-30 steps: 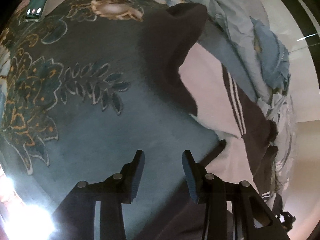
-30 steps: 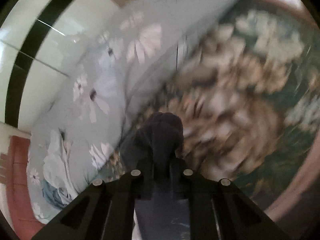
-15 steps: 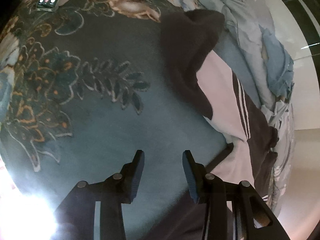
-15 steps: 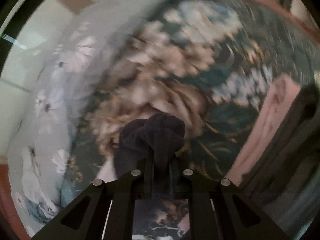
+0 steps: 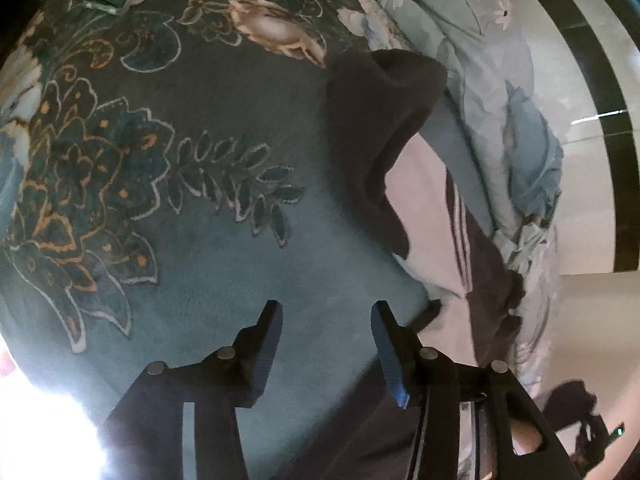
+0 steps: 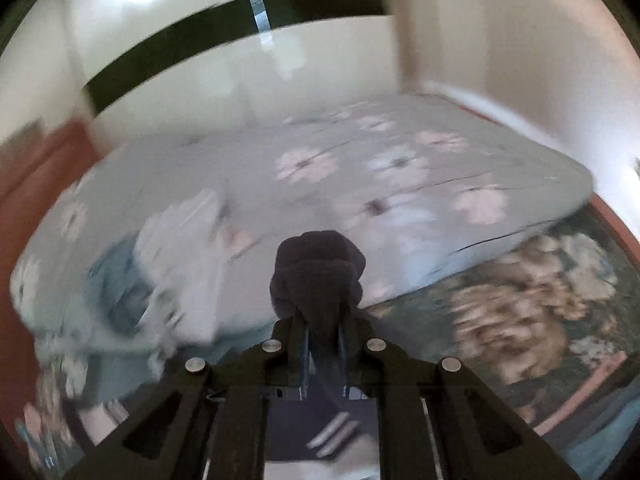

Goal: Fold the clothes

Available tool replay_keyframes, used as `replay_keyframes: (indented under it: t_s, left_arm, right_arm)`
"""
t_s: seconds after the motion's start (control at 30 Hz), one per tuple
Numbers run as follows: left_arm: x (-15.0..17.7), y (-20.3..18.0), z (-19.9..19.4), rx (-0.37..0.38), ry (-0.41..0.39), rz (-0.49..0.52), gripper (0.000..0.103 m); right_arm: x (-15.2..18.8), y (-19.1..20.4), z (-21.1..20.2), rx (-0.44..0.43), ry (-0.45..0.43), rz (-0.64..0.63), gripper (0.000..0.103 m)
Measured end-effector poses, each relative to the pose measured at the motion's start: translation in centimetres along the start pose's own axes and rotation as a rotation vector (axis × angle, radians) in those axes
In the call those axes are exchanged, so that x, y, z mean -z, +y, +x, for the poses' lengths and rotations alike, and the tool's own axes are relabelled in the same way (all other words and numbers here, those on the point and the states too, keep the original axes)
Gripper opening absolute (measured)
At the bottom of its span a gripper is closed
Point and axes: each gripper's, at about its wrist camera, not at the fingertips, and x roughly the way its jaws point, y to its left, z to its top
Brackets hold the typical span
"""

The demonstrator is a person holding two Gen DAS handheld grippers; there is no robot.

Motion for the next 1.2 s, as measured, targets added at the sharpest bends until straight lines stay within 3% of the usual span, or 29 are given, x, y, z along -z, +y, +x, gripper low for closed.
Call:
replay_keyframes:
  t_s: [0.13,0.3,0.4,0.5,0.77,0.8,0.87,0.9,0.93,1.03,1.13,1.2]
  left_arm:
    - [0.2,0.0,0.0,0.026,0.012,0.017,0.052]
    - [0.5,0.5,-0.1,0.034,0.031,0.022,0.054]
    - [0.6,0.9,0.0,0.035,0.041,0.007,0.054]
    - [0.7,0.8,-0.1,0.033,0.041,0.011,0.054]
    - [0.8,-0.4,0.3,0.03,0.052,0.033,0.054]
    - [0.8,-0.7,0.4,0.031,0.055,0.038,0.055]
    - [1.0,-1.3,0.9,0.038,0.061,0.048,0.057]
    - [1.1,-1.6,1.1,0.045,0.063,0.047,0.057]
    - [1.1,-1.8,1.5,0.054,0.067,0.04,0.058]
    - [1.3,-3.2,2.9,0.107,0.088,0.003,0.058]
    - [1.8,-6.5,4.5,0.165,0.114,0.047,0.058]
    - [2.2,-9.2,5.8,0.184,0.142,0.104,0.058]
  right_arm:
    - [5.5,9.1,3.4,-0.083,0.111,-0.096,0.012]
    - [11.2,17.3,5.6,-0.136,0.213,-0.201,0.012]
    - [14.6,21.2,6.9,-0.139,0.252,-0.292,0.012]
    - [16.9,22.7,8.5,-0.118,0.313,-0.301,0.012]
    - [19.7,23.2,11.5,-0.146,0.446,-0.27,0.017]
    - [19.8,23.1,11.2,-0.176,0.455,-0.277,0.021]
    - [20.0,23.0,10.7,-0.238,0.474,-0.29,0.039]
    - [20.1,23.0,10.4,-0.309,0.497,-0.297,0.056]
    - [20.3,23.0,10.1,-0.382,0.521,-0.304,0.059]
    - [19.6,22.0,7.6,-0.439,0.45,-0.378,0.059]
    - [17.9,17.6,6.4,-0.468,0.428,-0.27,0.059]
    - [16.6,13.2,6.5,-0.427,0.42,-0.148,0.059]
